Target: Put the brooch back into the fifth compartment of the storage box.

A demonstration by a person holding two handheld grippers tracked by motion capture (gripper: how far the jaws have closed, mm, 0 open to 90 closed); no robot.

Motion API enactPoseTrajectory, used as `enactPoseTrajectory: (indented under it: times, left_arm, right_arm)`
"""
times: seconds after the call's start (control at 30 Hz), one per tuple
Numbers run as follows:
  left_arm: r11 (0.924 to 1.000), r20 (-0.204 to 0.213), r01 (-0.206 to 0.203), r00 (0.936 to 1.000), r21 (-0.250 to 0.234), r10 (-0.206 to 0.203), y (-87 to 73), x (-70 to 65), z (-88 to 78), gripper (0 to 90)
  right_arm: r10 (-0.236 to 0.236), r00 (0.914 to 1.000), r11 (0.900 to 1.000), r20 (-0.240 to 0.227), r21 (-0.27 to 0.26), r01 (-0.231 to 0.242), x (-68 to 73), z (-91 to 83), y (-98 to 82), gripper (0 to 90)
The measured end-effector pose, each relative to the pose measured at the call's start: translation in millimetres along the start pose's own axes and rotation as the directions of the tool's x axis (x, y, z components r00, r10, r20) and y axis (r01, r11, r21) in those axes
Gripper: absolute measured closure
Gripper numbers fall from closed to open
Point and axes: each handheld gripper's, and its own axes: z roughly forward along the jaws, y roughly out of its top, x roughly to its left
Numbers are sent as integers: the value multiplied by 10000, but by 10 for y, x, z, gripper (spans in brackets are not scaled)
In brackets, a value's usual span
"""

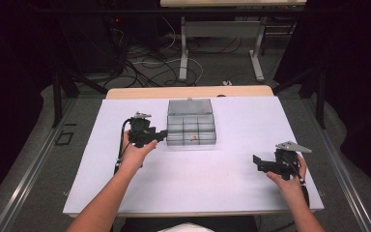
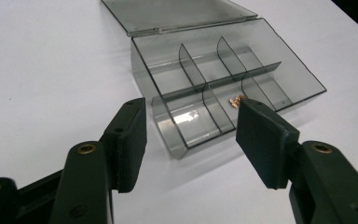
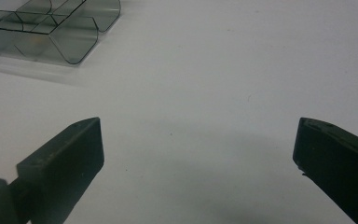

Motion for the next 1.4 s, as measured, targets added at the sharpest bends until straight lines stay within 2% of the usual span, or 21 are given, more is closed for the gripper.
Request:
enactPoseTrajectory:
  times: [0.1,0.3,0.7,0.77,0.9,1.17,1.3,1.4]
  left_arm:
    - [10000,42,25,10000,-81,-25,-53,78,-70,421]
    - [9991,-143,254,9996,-353,-259,-159,210,-228,386]
    - [9941,-393,625,9970,-881,-662,-358,446,-512,199]
    - [9940,-523,651,9962,-882,-699,-401,482,-548,164]
    - [9936,-713,709,9945,-884,-773,-480,556,-618,151]
    - [9888,-1147,1197,9849,-895,-1296,-610,696,-729,45]
    - [9890,-1317,1276,9818,-746,-1366,-676,758,-761,6]
    - [9913,-1497,1184,9807,-576,-1258,-725,797,-773,4]
  right_arm:
    - [18,10000,10000,9,20,-18,-3,0,-1,13]
    - [-38,10000,10000,28,-14,38,-1,-5,1,13]
    - [-77,9999,10000,70,13,77,5,-7,-3,13]
    - [-107,9999,9999,87,0,107,4,-8,-3,13]
    - [-97,9999,10000,110,5,97,11,-9,-3,13]
    - [-59,9999,10000,107,15,59,15,-13,-5,13]
    - [-50,9999,10000,105,32,49,17,-10,-5,13]
    - [-93,9999,10000,100,14,93,15,-10,-5,13]
